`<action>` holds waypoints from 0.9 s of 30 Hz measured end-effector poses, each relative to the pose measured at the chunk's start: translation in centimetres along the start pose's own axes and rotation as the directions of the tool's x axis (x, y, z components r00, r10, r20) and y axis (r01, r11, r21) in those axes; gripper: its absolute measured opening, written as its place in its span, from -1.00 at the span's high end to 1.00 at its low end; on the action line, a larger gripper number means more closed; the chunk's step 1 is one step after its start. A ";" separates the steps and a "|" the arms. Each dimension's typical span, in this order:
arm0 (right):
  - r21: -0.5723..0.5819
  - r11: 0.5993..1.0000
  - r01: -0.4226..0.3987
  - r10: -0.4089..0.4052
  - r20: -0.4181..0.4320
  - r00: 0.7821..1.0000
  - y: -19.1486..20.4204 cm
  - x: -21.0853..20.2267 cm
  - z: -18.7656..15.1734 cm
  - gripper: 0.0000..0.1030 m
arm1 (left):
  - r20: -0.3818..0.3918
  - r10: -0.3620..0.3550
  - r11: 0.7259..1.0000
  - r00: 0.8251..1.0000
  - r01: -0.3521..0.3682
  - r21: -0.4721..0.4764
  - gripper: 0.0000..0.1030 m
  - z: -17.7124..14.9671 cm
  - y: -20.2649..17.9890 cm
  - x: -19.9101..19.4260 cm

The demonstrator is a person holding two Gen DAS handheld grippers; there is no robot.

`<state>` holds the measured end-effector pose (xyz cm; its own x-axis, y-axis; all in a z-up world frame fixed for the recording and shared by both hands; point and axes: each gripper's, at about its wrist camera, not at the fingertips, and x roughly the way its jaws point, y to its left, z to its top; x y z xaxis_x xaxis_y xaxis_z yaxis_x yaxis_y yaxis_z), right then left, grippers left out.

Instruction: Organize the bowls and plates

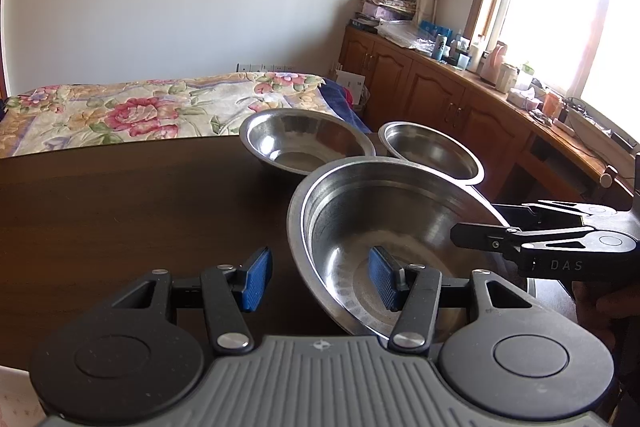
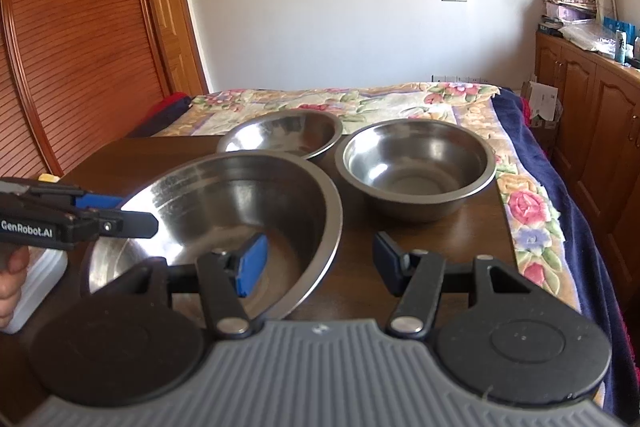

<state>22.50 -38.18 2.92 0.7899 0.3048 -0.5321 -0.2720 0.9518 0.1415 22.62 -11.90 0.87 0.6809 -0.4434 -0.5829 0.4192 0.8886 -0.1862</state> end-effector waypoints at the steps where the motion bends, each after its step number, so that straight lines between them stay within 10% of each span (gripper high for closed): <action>1: 0.000 1.000 -0.003 0.003 -0.001 1.000 0.0 0.0 0.0 -0.16 | -0.001 -0.001 1.000 1.000 0.001 0.001 -0.09 -0.1 0.0 0.0; 9: -0.006 1.000 -0.024 0.024 -0.002 1.000 0.6 0.1 -0.1 -0.15 | -0.010 0.001 1.000 1.000 -0.001 0.005 0.22 0.0 -0.3 0.4; 15: -0.008 1.000 -0.019 0.019 -0.008 1.000 0.8 0.3 -0.2 0.23 | -0.017 0.003 1.000 1.000 -0.003 0.000 0.52 0.0 -0.3 0.6; 27: 0.056 0.998 0.008 -0.009 0.029 1.000 0.6 -1.4 -1.1 0.54 | 0.007 -0.011 0.999 1.000 0.011 0.030 0.55 -0.6 -0.9 -0.8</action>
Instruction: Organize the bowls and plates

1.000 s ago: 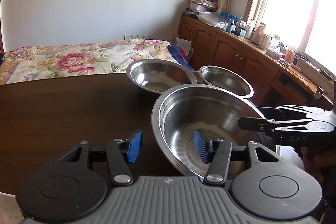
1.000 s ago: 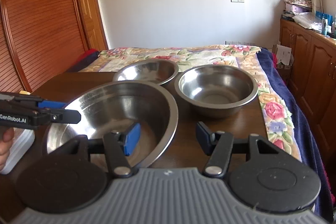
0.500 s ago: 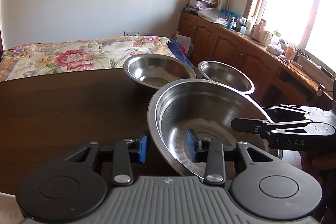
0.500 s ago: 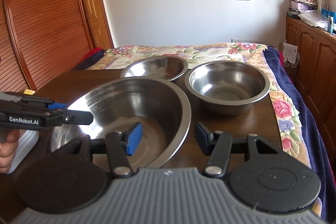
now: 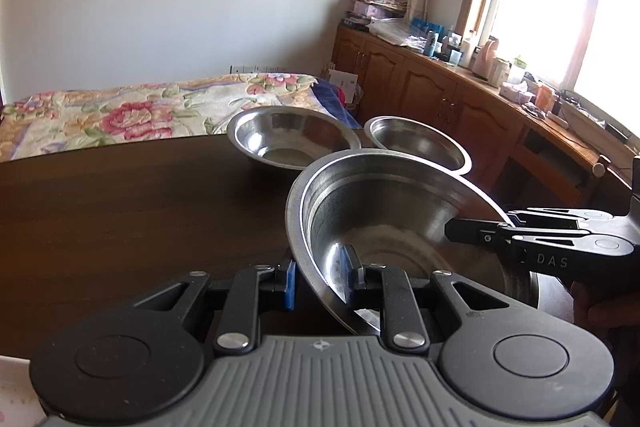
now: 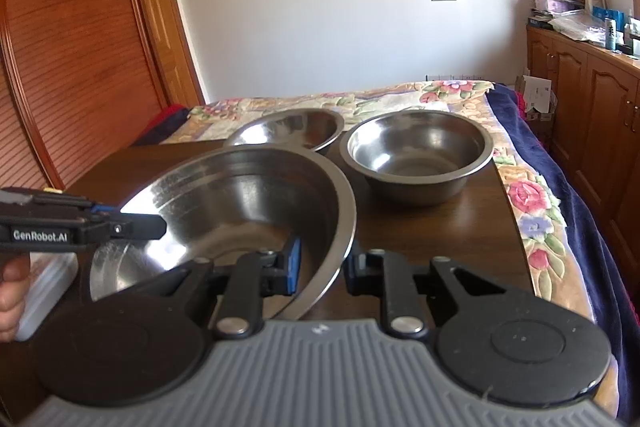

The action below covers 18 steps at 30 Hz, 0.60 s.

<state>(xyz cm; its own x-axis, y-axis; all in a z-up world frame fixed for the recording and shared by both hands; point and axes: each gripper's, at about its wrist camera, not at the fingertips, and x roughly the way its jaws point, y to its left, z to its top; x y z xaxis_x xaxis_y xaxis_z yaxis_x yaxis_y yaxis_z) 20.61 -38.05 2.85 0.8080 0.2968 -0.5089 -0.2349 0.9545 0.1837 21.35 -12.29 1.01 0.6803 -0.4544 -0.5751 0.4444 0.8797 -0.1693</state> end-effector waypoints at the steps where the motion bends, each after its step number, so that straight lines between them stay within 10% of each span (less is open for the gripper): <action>1: 0.003 1.000 0.003 -0.003 0.004 1.000 0.1 -0.2 0.0 0.54 | 0.003 -0.006 1.000 1.000 0.006 0.001 0.55 -0.1 0.0 -0.2; 18: 0.055 0.998 0.042 -0.044 0.031 0.999 1.7 -3.5 -2.0 0.58 | 0.047 -0.082 0.997 0.996 0.081 0.019 0.55 -1.7 -1.0 -4.1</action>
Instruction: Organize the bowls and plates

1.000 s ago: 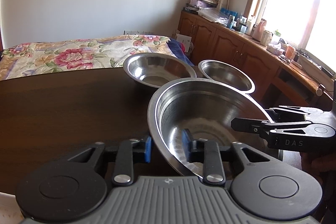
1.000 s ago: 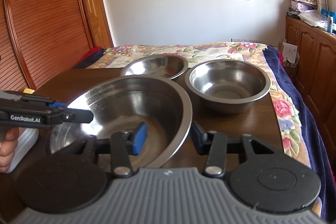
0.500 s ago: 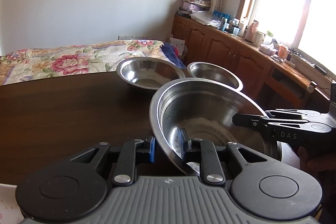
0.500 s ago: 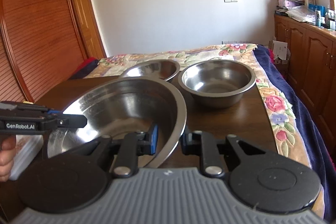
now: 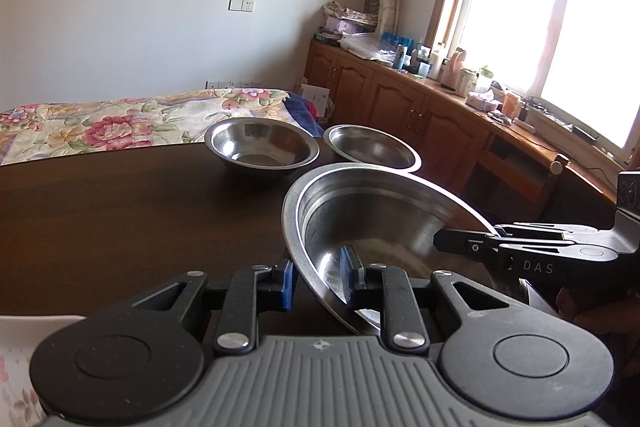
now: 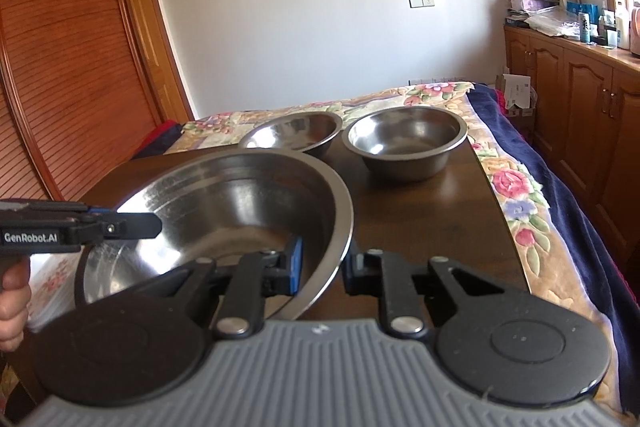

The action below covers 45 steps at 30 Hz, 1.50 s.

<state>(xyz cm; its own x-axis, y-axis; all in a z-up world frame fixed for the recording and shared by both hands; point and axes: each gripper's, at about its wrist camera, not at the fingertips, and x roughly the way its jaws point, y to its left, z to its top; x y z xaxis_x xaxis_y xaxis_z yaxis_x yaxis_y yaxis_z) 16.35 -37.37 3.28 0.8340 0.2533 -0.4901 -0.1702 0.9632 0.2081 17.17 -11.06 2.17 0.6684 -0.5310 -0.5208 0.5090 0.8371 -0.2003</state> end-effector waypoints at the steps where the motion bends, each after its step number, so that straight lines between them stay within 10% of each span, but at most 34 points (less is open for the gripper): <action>1: 0.000 1.000 0.003 -0.003 0.000 1.000 0.1 -0.2 -0.1 0.58 | 0.004 -0.002 1.000 1.000 0.002 0.000 0.55 -0.1 0.0 -0.2; 45: -0.063 0.998 0.022 -0.022 -0.004 1.000 4.0 -2.4 -3.1 0.58 | -0.006 0.009 1.000 1.000 -0.009 0.019 0.48 -4.8 0.5 -4.9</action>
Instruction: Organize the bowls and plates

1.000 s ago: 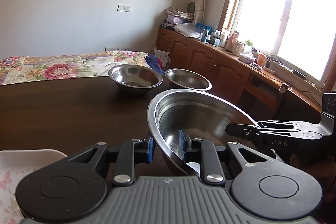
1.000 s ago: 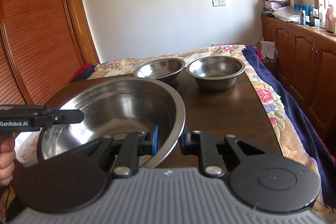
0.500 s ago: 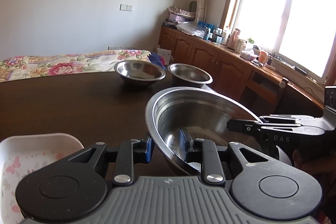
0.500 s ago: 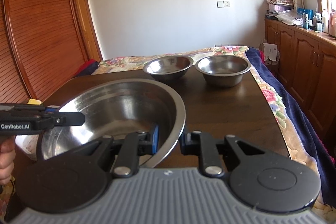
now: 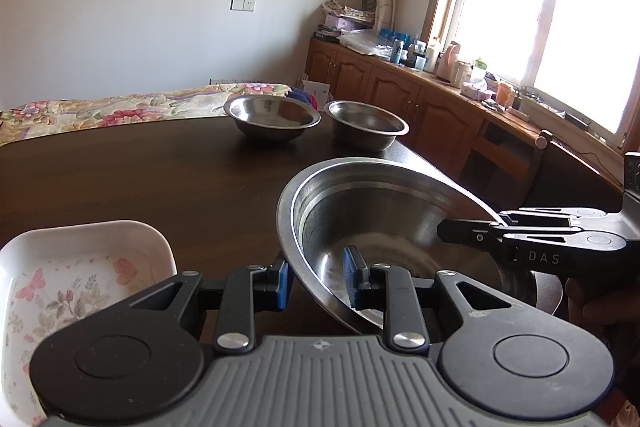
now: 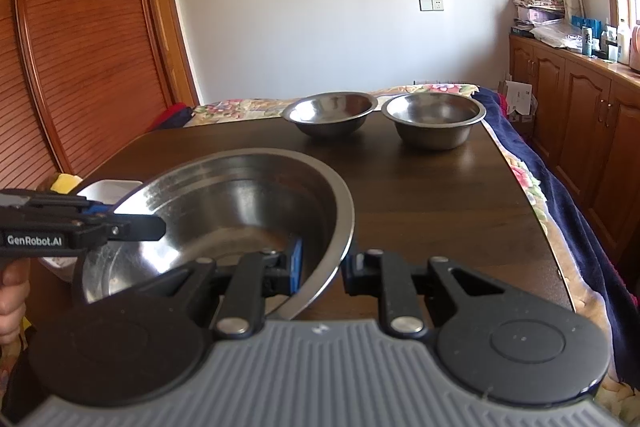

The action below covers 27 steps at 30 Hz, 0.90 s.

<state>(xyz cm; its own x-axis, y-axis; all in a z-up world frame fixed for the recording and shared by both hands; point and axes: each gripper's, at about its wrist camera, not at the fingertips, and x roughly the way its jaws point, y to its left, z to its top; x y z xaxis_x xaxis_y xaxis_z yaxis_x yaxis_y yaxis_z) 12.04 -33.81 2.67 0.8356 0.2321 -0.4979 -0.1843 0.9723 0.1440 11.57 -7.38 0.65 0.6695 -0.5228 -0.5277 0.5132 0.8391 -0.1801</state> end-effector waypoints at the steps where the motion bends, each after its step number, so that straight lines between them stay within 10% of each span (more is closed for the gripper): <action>1: -0.002 1.000 0.001 -0.001 0.000 1.000 0.0 0.0 -0.1 0.58 | -0.002 0.001 1.000 1.000 -0.001 0.000 0.48 -0.1 0.0 0.1; 24: 0.000 1.000 -0.006 0.006 -0.027 1.000 0.5 0.9 -0.6 0.56 | -0.030 0.011 1.000 0.999 -0.011 -0.017 0.48 -0.4 0.5 1.3; 27: 0.009 1.000 -0.010 0.010 -0.027 1.000 0.2 0.8 -0.4 0.15 | -0.025 0.022 0.999 0.999 -0.023 -0.024 0.44 -0.4 0.8 1.3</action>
<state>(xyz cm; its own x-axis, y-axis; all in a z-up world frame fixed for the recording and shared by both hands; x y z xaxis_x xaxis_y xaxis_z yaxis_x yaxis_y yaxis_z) 12.52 -33.39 1.98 0.8196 0.2430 -0.5189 -0.1882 0.9695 0.1568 12.64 -7.35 -0.46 0.6669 -0.5001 -0.5524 0.4850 0.8541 -0.1877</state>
